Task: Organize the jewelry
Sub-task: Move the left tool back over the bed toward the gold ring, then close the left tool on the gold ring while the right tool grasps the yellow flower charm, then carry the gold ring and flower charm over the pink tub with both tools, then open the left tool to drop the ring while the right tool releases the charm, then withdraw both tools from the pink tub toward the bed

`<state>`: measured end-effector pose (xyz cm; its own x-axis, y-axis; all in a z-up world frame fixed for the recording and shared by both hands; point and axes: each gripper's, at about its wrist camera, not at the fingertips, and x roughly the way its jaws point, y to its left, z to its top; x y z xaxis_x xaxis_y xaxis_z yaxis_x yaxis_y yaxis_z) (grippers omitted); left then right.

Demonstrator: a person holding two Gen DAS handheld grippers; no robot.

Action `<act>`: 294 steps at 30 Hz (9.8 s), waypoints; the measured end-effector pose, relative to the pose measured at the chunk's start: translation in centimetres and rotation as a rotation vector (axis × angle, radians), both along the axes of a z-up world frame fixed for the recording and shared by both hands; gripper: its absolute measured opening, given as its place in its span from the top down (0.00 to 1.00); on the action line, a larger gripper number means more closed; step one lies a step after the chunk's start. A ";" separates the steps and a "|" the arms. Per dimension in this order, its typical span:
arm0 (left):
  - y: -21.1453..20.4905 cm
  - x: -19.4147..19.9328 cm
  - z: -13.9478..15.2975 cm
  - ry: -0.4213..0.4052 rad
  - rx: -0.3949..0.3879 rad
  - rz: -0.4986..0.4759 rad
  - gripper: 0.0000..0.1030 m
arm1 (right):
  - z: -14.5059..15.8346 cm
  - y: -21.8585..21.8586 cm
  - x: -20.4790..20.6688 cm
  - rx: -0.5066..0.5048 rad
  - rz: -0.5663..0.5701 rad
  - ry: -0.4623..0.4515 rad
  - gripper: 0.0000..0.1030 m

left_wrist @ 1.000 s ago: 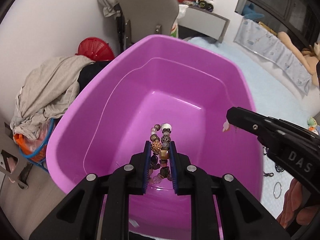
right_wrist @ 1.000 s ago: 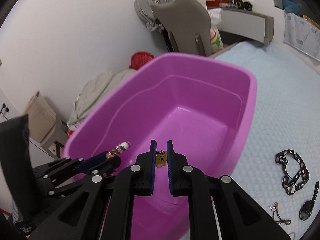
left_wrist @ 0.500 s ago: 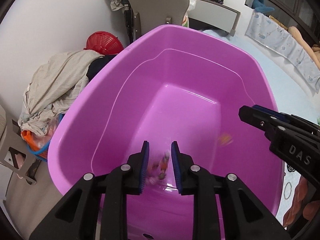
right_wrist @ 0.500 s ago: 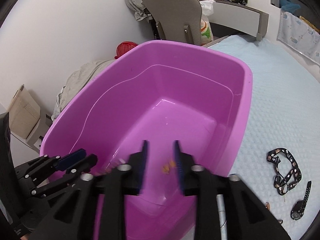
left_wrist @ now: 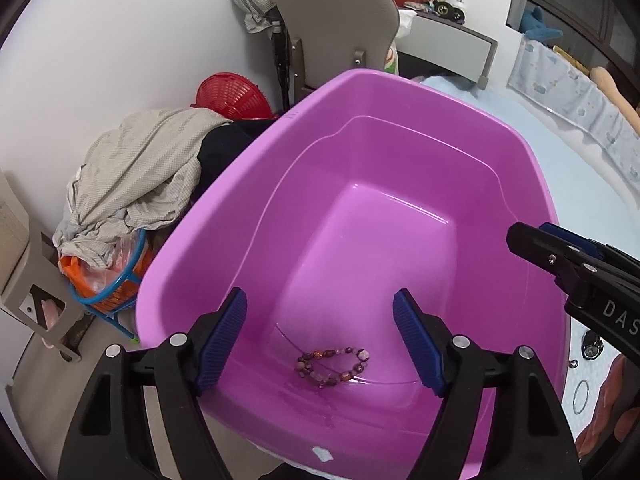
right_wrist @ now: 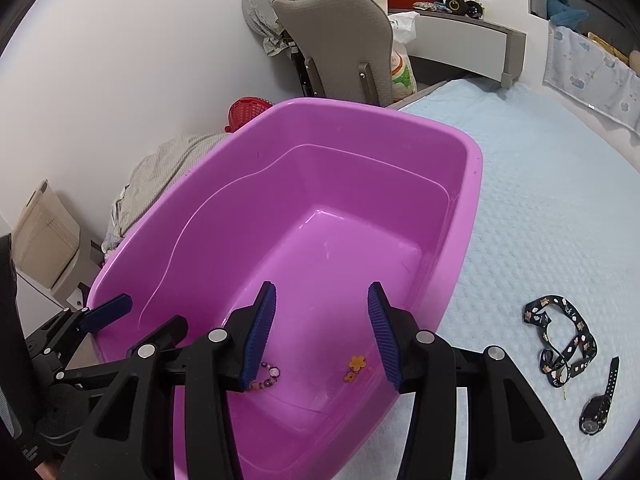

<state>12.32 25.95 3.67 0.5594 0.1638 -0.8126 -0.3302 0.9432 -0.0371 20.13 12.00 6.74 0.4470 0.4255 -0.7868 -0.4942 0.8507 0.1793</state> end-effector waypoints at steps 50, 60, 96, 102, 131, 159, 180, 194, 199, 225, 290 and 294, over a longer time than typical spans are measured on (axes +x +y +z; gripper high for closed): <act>-18.4 -13.7 -0.6 -0.134 0.061 -0.284 0.10 | -4.6 -28.0 -24.8 0.062 -0.452 -0.087 0.43; -21.6 -15.1 -5.2 -0.045 0.024 -0.391 0.10 | -8.0 -29.9 -27.4 0.052 -0.498 -0.073 0.43; -24.2 -7.4 -16.3 0.057 0.077 -0.408 0.10 | -17.8 -27.2 -19.2 -0.030 -0.421 0.032 0.43; -24.3 -7.0 -16.9 0.058 0.082 -0.416 0.10 | -18.6 -26.7 -18.2 -0.055 -0.401 0.042 0.43; -24.8 -7.6 -18.0 -0.037 0.082 -0.426 0.31 | -19.7 -23.7 -17.3 -0.197 -0.283 -0.061 0.58; -22.9 -9.7 -13.8 -0.084 -0.072 -0.417 0.80 | -18.5 -27.3 -19.0 0.083 -0.374 0.051 0.97; -18.1 -10.9 -1.4 -0.256 -0.044 -0.396 0.80 | -4.5 -22.0 -18.9 0.148 -0.290 -0.155 0.97; -6.3 -6.6 7.0 -0.342 0.024 -0.209 0.80 | 5.6 -9.8 -11.8 0.255 -0.053 -0.253 0.97; -2.5 -4.3 7.6 -0.317 0.031 -0.142 0.80 | 6.8 -5.1 -9.0 0.260 0.014 -0.243 0.97; 0.4 1.8 0.0 -0.023 0.094 -0.022 0.30 | -0.4 2.7 -0.4 -0.018 0.031 -0.019 0.48; -15.8 -10.3 6.3 -0.223 0.163 -0.180 0.14 | 3.3 -20.0 -16.6 0.241 -0.277 -0.190 0.44; -17.4 -10.7 6.2 -0.224 0.155 -0.212 0.13 | 3.1 -22.2 -18.0 0.245 -0.316 -0.194 0.44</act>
<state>1.60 8.57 9.84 0.7559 0.1370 -0.6402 -0.1263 0.9900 0.0627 2.15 -10.25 9.82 0.7144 0.4079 -0.5686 -0.2608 0.9092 0.3246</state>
